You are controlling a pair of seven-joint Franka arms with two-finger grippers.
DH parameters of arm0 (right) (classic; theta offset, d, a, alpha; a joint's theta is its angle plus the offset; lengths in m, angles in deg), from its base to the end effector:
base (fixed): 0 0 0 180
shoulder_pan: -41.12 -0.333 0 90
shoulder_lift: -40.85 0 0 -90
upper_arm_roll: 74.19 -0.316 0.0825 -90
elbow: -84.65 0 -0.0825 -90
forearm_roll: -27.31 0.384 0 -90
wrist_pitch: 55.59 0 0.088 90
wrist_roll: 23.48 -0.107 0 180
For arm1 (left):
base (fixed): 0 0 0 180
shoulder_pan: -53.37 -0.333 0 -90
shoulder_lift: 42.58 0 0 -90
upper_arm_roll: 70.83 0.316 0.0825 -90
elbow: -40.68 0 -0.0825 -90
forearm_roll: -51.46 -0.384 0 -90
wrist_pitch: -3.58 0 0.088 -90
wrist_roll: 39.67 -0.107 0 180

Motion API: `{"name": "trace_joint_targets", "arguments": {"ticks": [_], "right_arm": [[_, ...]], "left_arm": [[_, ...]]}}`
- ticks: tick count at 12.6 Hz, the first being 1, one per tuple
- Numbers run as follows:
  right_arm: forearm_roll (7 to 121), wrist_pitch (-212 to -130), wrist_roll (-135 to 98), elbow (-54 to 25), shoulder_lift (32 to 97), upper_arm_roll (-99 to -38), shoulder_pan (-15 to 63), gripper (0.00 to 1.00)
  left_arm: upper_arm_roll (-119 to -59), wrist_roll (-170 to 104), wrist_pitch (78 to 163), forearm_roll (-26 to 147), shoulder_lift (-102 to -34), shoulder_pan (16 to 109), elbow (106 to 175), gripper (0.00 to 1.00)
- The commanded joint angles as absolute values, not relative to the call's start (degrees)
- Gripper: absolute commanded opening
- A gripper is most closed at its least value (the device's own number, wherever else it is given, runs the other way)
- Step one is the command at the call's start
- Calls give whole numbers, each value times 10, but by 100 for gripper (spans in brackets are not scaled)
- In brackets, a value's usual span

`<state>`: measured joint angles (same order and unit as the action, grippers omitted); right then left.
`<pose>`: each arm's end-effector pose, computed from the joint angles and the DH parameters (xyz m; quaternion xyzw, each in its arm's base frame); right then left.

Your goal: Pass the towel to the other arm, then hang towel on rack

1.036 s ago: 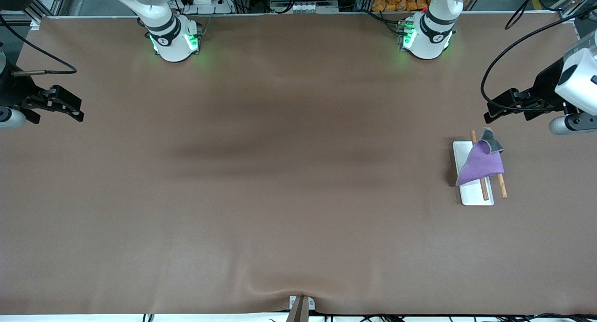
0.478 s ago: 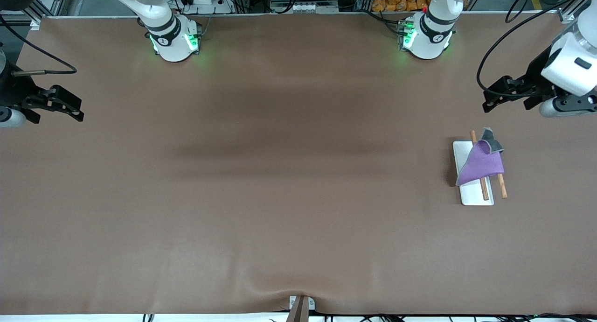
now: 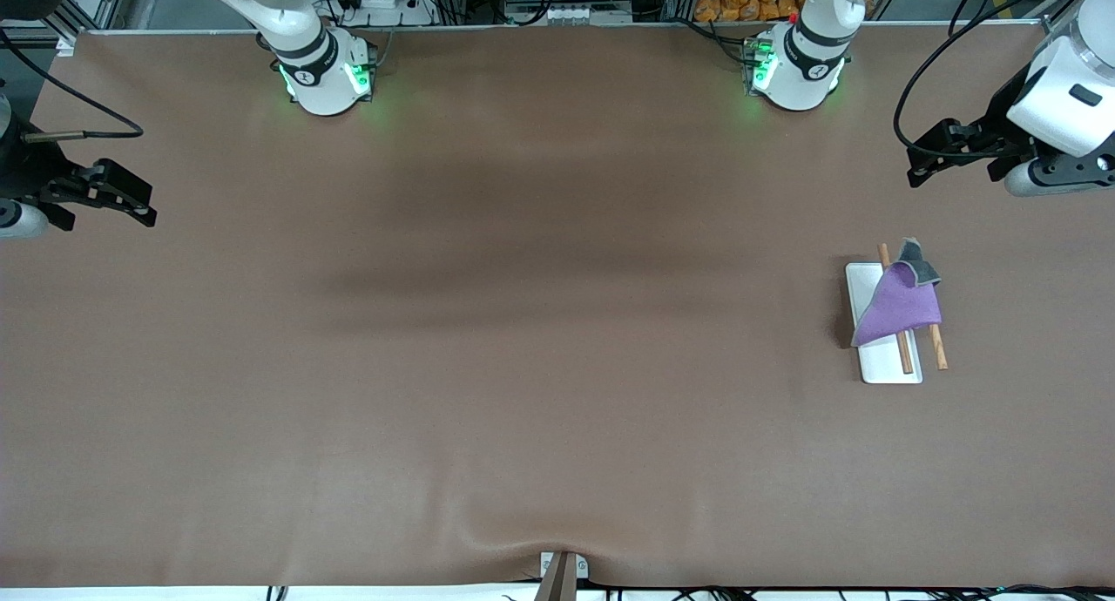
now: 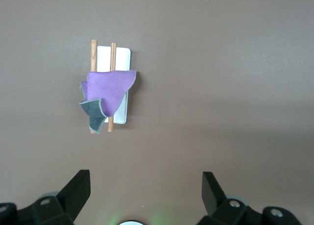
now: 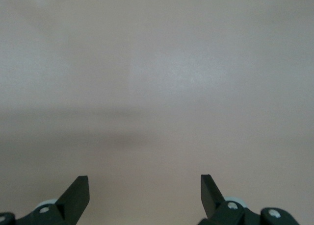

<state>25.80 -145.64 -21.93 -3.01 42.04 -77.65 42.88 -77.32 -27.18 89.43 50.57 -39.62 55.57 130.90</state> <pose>0.5614 0.0135 0.6323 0.9995 0.0282 0.0105 0.0125 0.5250 -0.0802 0.6443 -0.9993 -0.0337 0.0103 0.0128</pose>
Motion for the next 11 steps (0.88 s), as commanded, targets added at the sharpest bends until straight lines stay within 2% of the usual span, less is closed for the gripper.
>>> {"name": "trace_joint_targets", "arguments": {"ticks": [1,4,11], "right_arm": [[254,-1447,-219,-16,427,-779,432,100],[254,-1447,-219,-16,427,-779,432,100],[254,-1447,-219,-16,427,-779,433,100]], "left_arm": [[-762,-274,887,487,-389,567,1302,100],[-710,-275,869,485,-388,612,1298,100],[-707,-278,863,484,-390,608,1286,100]]}}
